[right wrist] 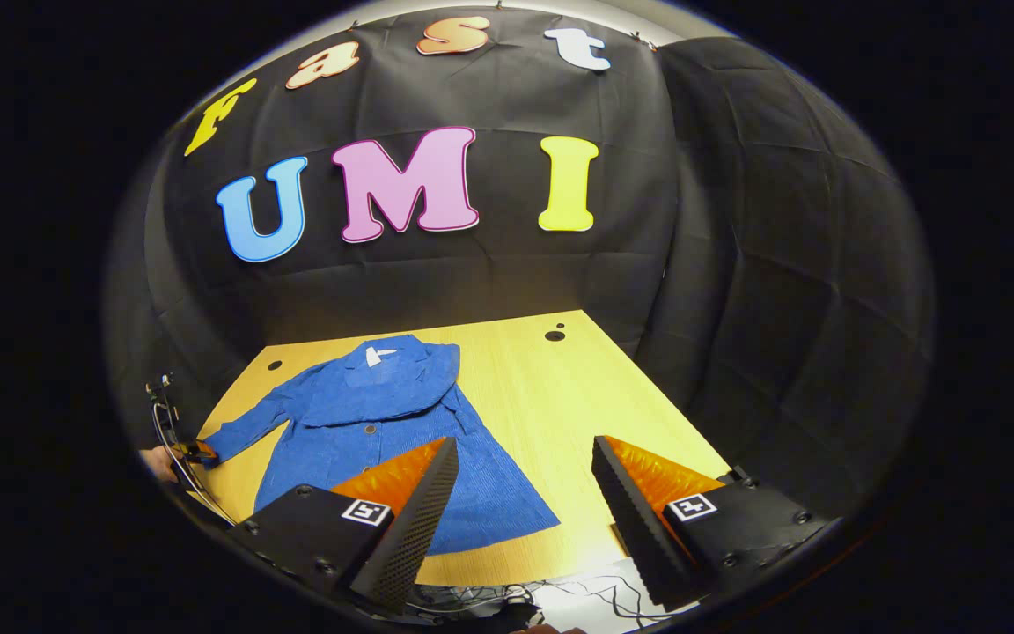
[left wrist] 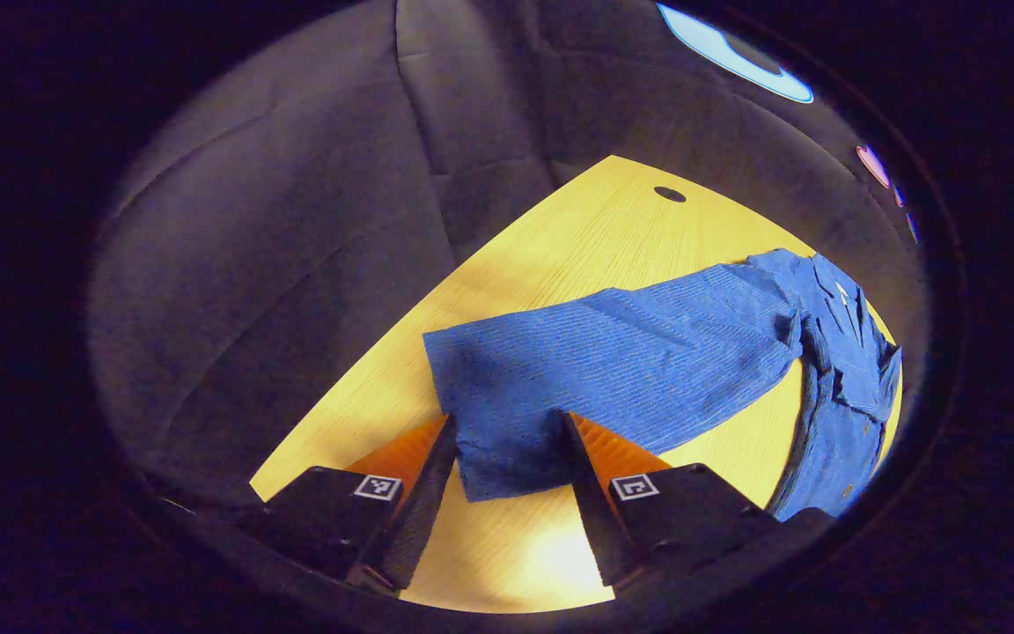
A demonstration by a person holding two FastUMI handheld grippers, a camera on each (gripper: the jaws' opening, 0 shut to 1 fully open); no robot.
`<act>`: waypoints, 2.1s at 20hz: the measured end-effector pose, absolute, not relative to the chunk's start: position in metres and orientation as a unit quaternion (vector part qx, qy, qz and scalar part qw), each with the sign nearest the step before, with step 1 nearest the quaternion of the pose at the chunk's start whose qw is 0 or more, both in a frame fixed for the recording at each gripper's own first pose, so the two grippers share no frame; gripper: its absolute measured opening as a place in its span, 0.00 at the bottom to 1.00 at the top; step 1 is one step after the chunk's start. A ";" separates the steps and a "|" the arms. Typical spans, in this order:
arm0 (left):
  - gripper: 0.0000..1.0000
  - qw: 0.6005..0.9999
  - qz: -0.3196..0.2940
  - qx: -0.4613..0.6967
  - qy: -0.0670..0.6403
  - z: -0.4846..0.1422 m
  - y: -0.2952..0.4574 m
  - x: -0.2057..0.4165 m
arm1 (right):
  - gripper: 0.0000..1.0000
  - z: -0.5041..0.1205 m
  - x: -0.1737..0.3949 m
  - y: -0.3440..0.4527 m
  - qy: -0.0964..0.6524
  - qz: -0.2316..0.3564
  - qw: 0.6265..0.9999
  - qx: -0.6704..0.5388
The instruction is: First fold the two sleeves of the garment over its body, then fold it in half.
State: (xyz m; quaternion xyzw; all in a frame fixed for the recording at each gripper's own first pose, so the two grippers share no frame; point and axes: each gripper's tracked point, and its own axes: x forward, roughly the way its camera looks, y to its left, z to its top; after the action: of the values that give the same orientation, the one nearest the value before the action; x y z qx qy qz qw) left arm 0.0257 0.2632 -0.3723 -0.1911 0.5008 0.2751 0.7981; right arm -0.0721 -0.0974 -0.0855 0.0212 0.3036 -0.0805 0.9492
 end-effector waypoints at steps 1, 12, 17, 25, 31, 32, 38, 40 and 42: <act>0.69 0.803 0.256 -0.190 0.503 -0.373 0.261 0.028 | 0.98 -0.085 -0.070 -0.093 0.302 -0.075 0.950 0.023; 0.00 0.815 0.213 -0.241 0.483 -0.358 0.251 0.048 | 0.98 -0.095 -0.045 -0.108 0.309 -0.072 0.948 0.035; 0.00 0.881 0.139 -0.209 0.401 -0.279 0.196 0.116 | 0.98 -0.104 -0.034 -0.132 0.308 -0.085 0.947 0.040; 0.00 0.924 -0.059 -0.152 0.345 -0.187 -0.022 0.243 | 0.98 -0.130 -0.035 -0.174 0.316 -0.124 0.938 0.073; 0.01 0.912 -0.145 -0.147 0.354 -0.186 -0.194 0.309 | 0.98 -0.161 -0.050 -0.207 0.346 -0.139 0.922 0.104; 0.07 0.909 -0.150 -0.152 0.359 -0.190 -0.215 0.316 | 0.98 -0.161 -0.048 -0.209 0.342 -0.134 0.924 0.102; 0.85 0.910 -0.150 -0.172 0.346 -0.198 -0.260 0.315 | 0.98 -0.180 -0.034 -0.194 0.353 -0.100 0.925 0.098; 0.85 0.916 -0.138 -0.162 0.339 -0.197 -0.241 0.291 | 0.98 -0.194 -0.033 -0.186 0.370 -0.087 0.919 0.107; 0.85 0.924 -0.122 -0.148 0.331 -0.198 -0.208 0.259 | 0.98 -0.216 -0.036 -0.171 0.398 -0.074 0.907 0.115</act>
State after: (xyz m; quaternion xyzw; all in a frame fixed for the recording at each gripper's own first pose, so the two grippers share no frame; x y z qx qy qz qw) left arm 0.2592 -0.2076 -0.1977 -0.1481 0.3310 -0.1221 0.9239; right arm -0.0359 -0.1714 -0.2156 0.1147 0.3979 -0.0741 0.9072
